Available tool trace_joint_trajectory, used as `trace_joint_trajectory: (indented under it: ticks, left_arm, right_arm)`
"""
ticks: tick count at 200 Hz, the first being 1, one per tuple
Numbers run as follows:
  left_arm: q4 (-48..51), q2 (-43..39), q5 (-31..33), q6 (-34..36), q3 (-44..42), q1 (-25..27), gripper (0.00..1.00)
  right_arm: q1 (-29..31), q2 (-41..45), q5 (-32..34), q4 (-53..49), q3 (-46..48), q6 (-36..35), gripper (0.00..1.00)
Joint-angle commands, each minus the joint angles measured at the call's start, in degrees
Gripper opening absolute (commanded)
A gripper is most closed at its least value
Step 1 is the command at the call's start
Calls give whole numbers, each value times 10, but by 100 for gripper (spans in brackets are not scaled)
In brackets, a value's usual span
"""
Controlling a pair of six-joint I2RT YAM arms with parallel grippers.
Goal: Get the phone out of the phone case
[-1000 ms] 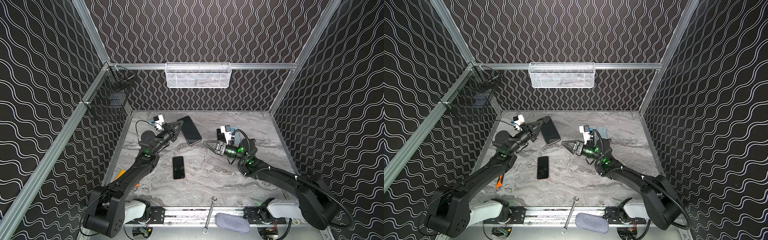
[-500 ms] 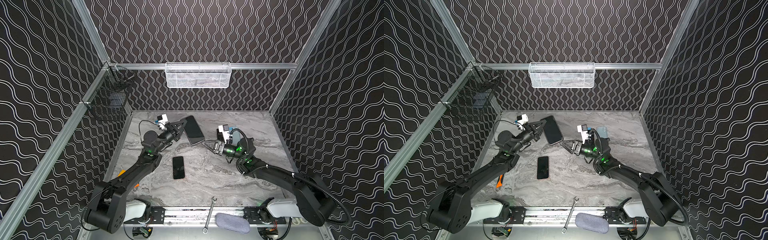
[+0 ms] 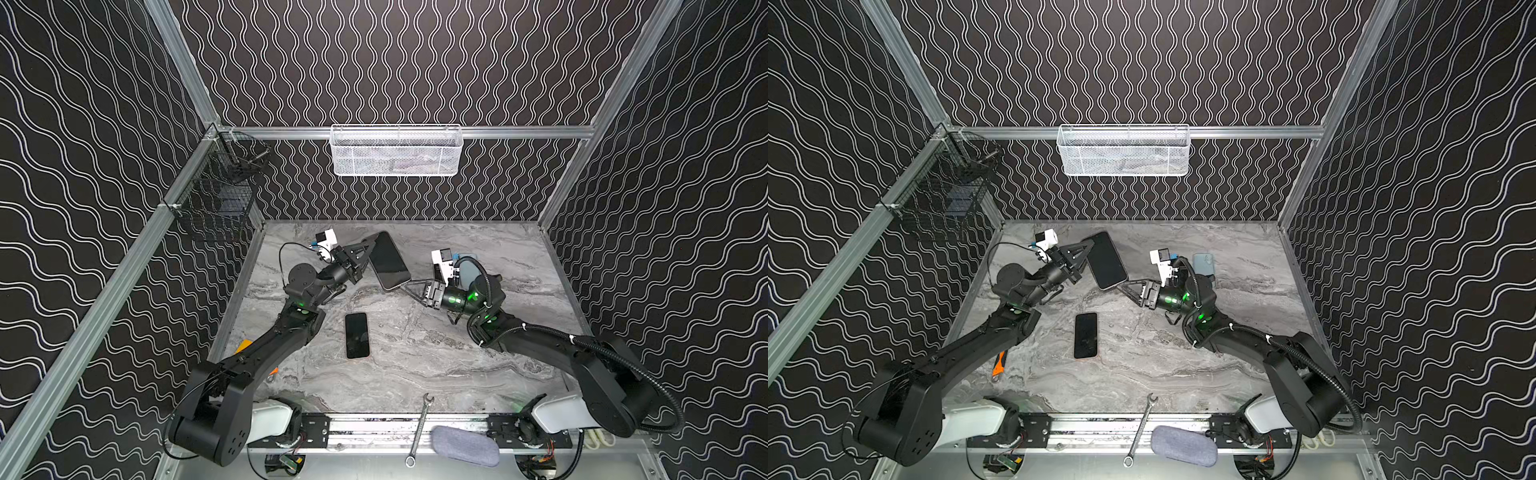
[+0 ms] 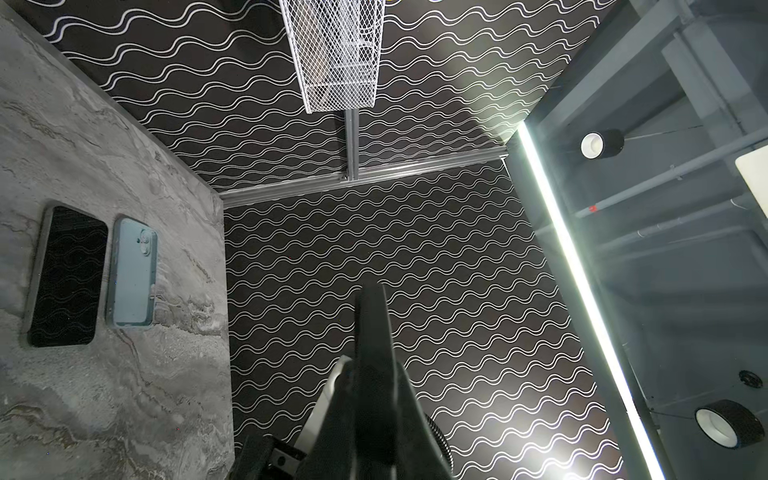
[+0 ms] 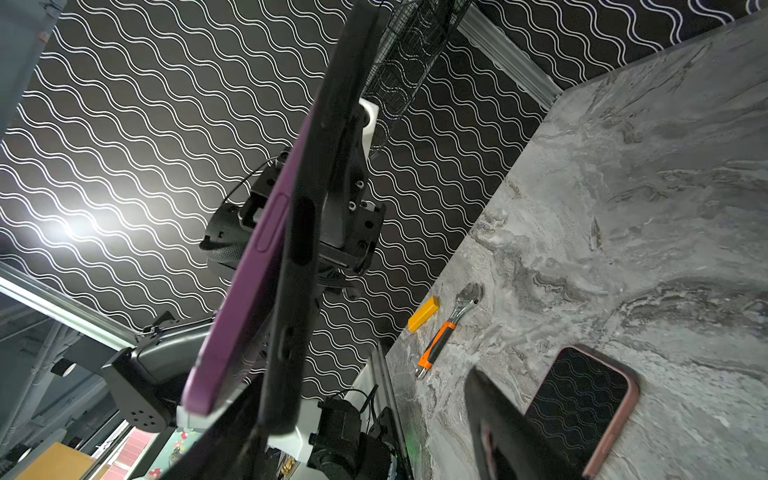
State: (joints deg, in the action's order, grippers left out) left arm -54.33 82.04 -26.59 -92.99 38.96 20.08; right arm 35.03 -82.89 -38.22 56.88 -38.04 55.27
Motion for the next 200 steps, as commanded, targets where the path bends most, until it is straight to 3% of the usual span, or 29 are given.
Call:
trace_joint_trajectory:
  ticks: [1, 69, 148, 200]
  left_arm:
    - [-55, 2, -4, -13, 0, 4, 0]
    - [-62, 24, 3, 10, -4, 11, 0]
    - [-64, 30, 15, 31, -13, 16, 0]
    - [-63, 31, 22, 42, -15, 17, 0]
  right_arm:
    - [-1, -4, 4, 45, -2, 21, 69]
    - [-1, -3, 6, 88, 1, 55, 56]
    - [-1, -17, 41, 141, 7, 112, 48]
    - [0, -11, 49, 130, 6, 106, 43]
